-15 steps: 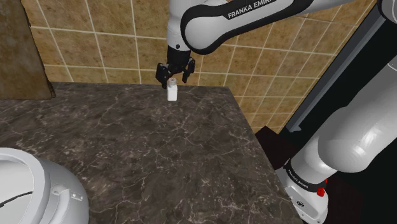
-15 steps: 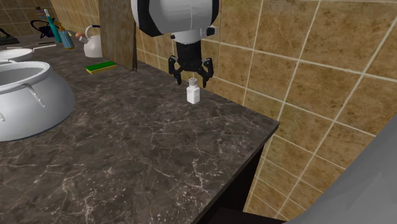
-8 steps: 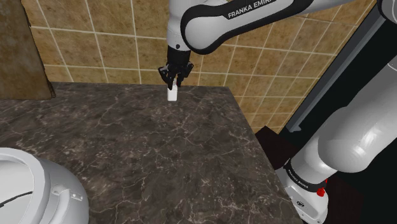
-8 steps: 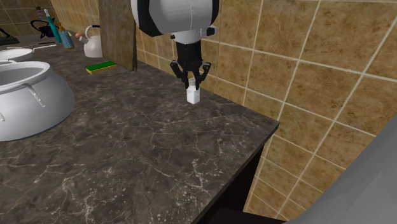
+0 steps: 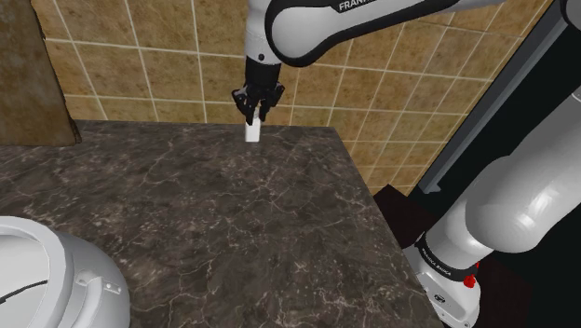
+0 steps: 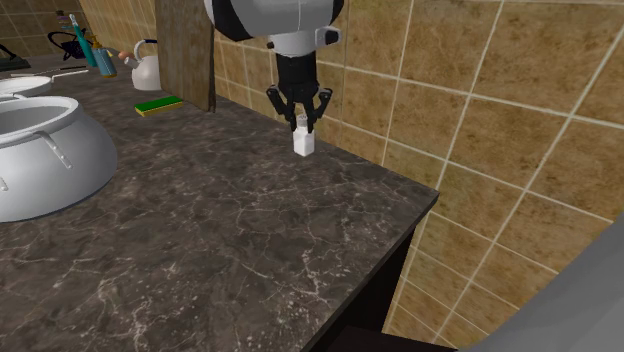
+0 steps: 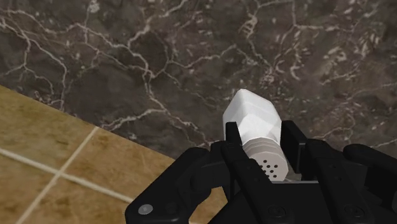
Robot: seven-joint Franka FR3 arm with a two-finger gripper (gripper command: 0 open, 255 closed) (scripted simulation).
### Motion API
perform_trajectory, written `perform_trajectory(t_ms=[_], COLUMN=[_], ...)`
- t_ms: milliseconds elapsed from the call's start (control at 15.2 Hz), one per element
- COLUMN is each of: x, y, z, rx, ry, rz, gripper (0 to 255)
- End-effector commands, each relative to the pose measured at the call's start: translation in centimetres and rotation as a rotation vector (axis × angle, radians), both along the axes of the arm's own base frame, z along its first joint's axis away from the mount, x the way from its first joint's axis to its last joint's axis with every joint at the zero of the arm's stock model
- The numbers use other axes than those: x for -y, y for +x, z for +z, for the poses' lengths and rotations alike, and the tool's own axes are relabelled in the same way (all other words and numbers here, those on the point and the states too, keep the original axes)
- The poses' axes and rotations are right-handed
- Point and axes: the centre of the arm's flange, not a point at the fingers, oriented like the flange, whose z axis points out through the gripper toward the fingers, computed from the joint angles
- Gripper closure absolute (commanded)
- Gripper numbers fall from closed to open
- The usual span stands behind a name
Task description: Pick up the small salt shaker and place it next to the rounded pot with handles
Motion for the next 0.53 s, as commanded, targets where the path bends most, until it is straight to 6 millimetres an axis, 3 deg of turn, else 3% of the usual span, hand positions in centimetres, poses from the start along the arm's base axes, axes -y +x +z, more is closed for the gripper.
perform_trajectory(t_ms=[0,462], x=[-0.1,-0.1], y=[0.1,0.1], z=[1.1,4.7], rx=[0.0,0.0], ry=[0.0,0.0], rz=[0.0,0.0], gripper=[255,255])
